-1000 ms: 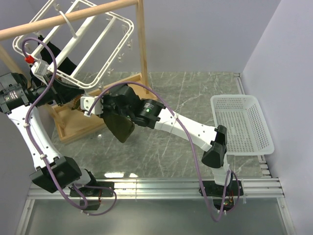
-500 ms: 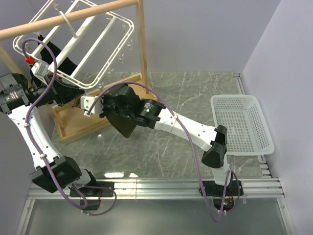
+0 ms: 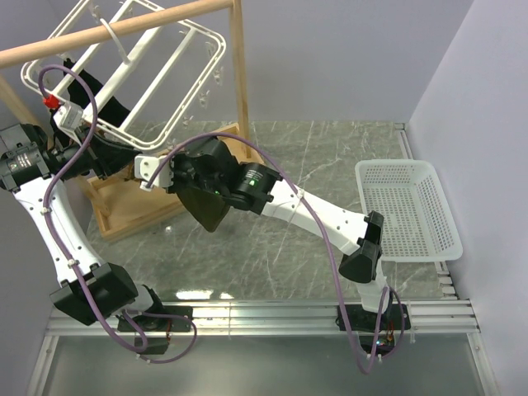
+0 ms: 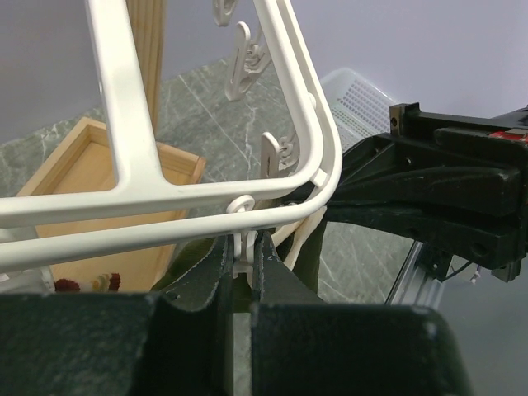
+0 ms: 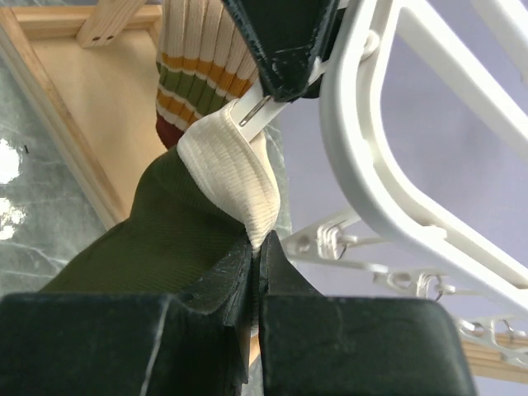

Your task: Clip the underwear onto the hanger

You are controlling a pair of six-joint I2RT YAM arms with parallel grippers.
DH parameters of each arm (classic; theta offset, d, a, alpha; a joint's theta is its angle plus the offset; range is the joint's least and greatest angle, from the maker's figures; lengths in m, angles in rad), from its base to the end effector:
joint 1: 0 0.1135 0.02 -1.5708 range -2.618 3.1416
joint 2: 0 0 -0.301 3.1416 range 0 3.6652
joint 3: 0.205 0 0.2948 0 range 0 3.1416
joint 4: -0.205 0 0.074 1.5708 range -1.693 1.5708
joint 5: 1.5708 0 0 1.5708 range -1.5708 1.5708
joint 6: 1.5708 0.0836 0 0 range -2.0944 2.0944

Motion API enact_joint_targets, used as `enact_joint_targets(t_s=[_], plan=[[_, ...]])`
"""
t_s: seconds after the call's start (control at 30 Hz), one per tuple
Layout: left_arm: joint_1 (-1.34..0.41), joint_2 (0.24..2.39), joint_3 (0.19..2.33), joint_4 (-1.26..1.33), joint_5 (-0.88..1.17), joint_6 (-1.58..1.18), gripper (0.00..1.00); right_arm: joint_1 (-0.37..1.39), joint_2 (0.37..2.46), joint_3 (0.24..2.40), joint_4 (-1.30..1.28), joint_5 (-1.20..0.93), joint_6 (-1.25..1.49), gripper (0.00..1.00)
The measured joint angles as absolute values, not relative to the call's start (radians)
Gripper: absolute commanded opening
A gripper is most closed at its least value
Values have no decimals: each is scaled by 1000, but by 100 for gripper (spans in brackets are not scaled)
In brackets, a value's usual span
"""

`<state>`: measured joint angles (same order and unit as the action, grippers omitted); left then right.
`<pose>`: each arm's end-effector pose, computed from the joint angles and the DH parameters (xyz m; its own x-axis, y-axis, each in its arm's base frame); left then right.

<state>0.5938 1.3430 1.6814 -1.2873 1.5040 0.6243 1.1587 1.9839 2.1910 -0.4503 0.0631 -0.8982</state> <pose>0.2545 0.0711 0.4945 -0.2868 -0.1465 -0.9467 0.7544 0.5746 -0.3175 0.2306 0.5145 0.4693 0.6360 -0.4940 -0.5928 -0.6299 0.1114 -0.7686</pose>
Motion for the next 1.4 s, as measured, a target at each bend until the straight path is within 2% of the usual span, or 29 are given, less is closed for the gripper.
enact_joint_targets(t_s=[0.33, 0.47, 0.57, 0.67, 0.7, 0.8, 1.07, 1.13, 1.27, 1.4], plan=[[591, 1343, 1678, -1284, 1505, 636, 1, 1159, 1986, 2210, -460, 64, -895, 0], [591, 1343, 1678, -1283, 1506, 636, 6, 1159, 1996, 2243, -463, 65, -895, 0], [590, 1343, 1678, -1283, 1507, 635, 11, 1159, 2002, 2267, -461, 68, -895, 0], [589, 1343, 1678, -1284, 1512, 632, 20, 1159, 2002, 2272, -458, 69, -895, 0], [589, 1343, 1678, -1283, 1513, 628, 26, 1159, 2002, 2272, -458, 70, -895, 0], [588, 1335, 1670, -1263, 1511, 596, 33, 1159, 2003, 2272, -458, 75, -895, 0], [585, 1291, 1642, -1181, 1494, 456, 41, 1158, 2003, 2272, -456, 87, -895, 0], [584, 1281, 1637, -1144, 1494, 414, 45, 1158, 2003, 2272, -455, 87, -895, 0], [591, 1268, 1625, -1097, 1494, 347, 61, 1158, 2003, 2272, -450, 87, -895, 0], [626, 1267, 1623, -1092, 1494, 323, 65, 1158, 2002, 2272, -444, 88, -895, 0]])
